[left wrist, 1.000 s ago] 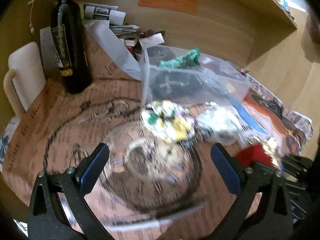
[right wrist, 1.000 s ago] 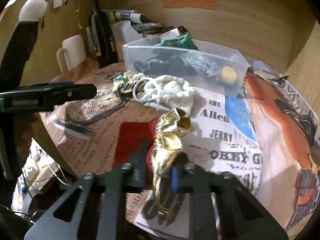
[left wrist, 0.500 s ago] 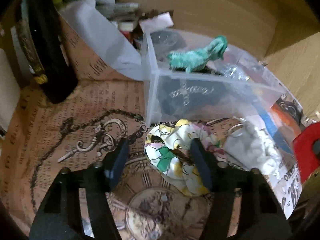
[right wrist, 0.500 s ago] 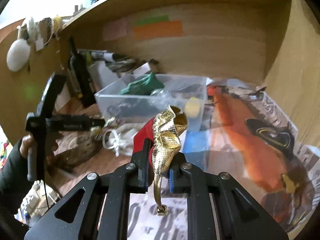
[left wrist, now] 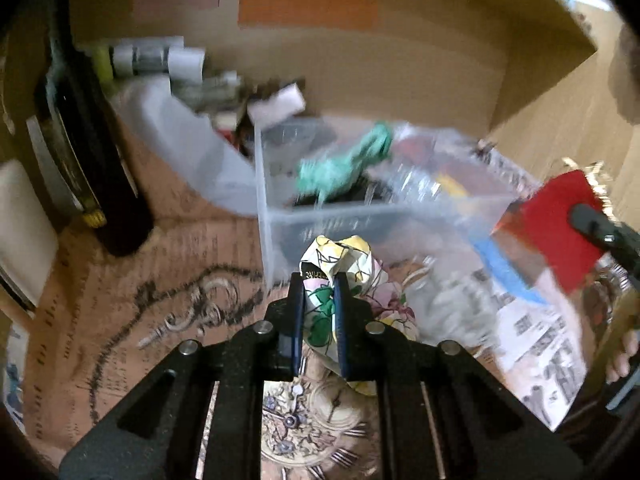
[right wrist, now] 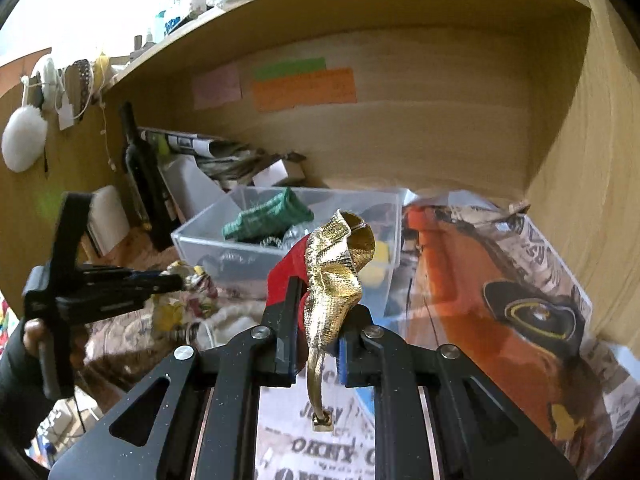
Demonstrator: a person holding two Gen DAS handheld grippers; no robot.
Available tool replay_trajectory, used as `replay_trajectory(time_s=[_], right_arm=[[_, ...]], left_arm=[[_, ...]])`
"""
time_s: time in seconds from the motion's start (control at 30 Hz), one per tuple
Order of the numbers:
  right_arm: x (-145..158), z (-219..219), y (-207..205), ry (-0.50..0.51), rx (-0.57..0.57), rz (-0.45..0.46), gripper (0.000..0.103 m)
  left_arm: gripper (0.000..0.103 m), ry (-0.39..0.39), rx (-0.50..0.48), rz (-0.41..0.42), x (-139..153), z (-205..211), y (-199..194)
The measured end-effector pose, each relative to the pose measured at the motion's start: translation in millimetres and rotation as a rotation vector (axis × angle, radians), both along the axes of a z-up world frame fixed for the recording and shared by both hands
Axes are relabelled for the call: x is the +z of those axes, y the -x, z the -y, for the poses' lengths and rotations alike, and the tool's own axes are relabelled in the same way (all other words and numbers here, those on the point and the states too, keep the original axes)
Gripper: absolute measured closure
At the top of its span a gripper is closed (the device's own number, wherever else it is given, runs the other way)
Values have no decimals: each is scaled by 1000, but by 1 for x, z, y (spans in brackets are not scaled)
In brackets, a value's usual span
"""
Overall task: Organize soft objects
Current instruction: 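Carry the scrunchie, gold fabric and red cloth into the clear box and release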
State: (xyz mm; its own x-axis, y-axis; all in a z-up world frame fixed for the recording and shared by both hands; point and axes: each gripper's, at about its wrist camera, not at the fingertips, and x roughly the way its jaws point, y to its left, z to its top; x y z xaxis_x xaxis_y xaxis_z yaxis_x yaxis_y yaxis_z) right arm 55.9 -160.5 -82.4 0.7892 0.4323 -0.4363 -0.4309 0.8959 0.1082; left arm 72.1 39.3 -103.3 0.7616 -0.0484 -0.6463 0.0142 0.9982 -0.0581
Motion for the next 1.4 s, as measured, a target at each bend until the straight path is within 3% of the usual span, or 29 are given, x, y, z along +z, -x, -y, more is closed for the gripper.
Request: replay_trajectory(time_s=[0.23, 0.43, 0.63, 0.83, 1.1, 1.2, 1.27, 1.33, 1.4], right_arm=[[24, -7, -16, -20, 11, 72, 90], [36, -24, -40, -14, 38, 95, 90], [33, -53, -71, 13, 81, 60, 90], [12, -80, -104, 69, 107, -17, 90], [-14, -87, -124, 130, 129, -116, 90], [-19, -86, -128, 149, 111, -139, 89], [-21, -86, -130, 165, 96, -155, 78], [-22, -85, -131, 176, 74, -160, 52], [-20, -84, -129, 182, 55, -145, 40]], left_arm=[[90, -24, -12, 167, 51, 9, 4], [90, -36, -6, 218, 69, 11, -16], [90, -15, 0, 169, 56, 2, -53], [90, -29, 14, 116, 32, -2, -84], [90, -26, 10, 14, 5, -7, -113], [84, -55, 6, 6, 3, -3, -113], [76, -62, 8, 8, 3, -3, -113], [63, -61, 12, 15, 7, -4, -108], [50, -58, 19, 29, 12, -7, -102]])
